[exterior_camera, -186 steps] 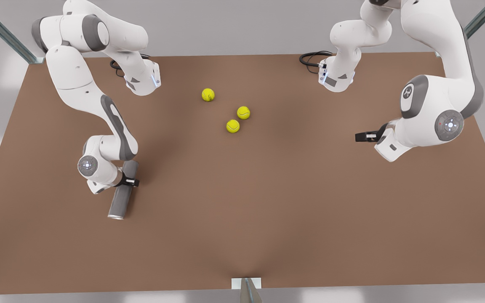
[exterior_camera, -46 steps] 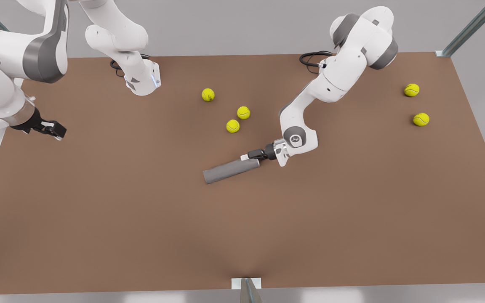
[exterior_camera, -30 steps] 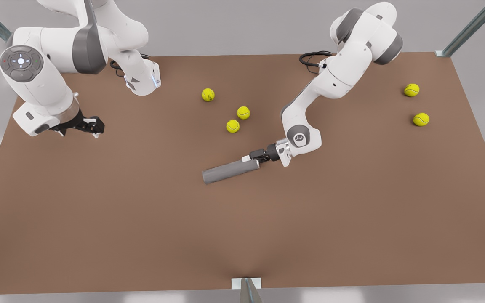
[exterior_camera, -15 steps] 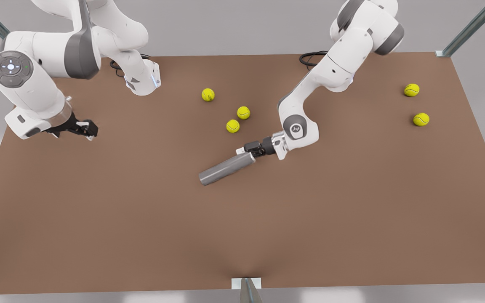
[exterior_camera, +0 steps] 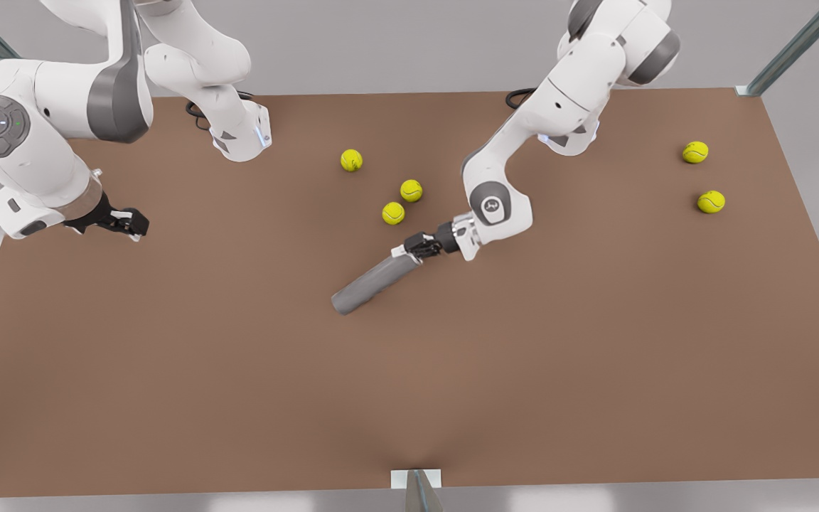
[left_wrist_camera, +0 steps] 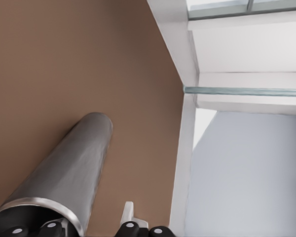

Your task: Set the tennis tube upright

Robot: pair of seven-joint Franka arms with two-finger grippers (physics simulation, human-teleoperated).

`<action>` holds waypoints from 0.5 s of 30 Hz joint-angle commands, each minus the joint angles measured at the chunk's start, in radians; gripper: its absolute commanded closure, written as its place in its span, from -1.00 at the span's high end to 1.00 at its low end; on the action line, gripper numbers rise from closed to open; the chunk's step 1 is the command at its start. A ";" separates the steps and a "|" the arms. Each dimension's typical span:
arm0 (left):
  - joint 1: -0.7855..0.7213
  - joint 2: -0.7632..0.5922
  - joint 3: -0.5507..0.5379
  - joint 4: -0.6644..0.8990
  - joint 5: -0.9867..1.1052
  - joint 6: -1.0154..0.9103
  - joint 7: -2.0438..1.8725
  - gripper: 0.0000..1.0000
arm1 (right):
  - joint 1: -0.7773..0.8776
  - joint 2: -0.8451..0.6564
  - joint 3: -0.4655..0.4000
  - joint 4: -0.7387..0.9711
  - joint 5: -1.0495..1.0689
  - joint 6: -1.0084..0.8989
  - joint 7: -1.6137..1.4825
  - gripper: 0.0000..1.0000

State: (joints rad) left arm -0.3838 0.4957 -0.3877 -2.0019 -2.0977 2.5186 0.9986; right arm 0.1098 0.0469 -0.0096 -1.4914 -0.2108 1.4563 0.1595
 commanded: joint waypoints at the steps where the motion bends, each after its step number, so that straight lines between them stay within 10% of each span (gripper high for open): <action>1: -0.006 0.000 0.000 0.002 -0.004 0.046 -0.025 0.05 | 0.005 0.004 -0.003 0.000 0.001 0.001 -0.003 1.00; 15: 0.019 -0.025 -0.082 0.075 -0.033 0.256 -0.051 -0.16 | 0.005 0.005 -0.006 0.000 0.001 0.003 -0.017 1.00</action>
State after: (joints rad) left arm -0.3716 0.4756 -0.4585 -1.9282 -2.1284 2.6927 0.9831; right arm 0.1089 0.0537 -0.0134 -1.4915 -0.2106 1.4588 0.1512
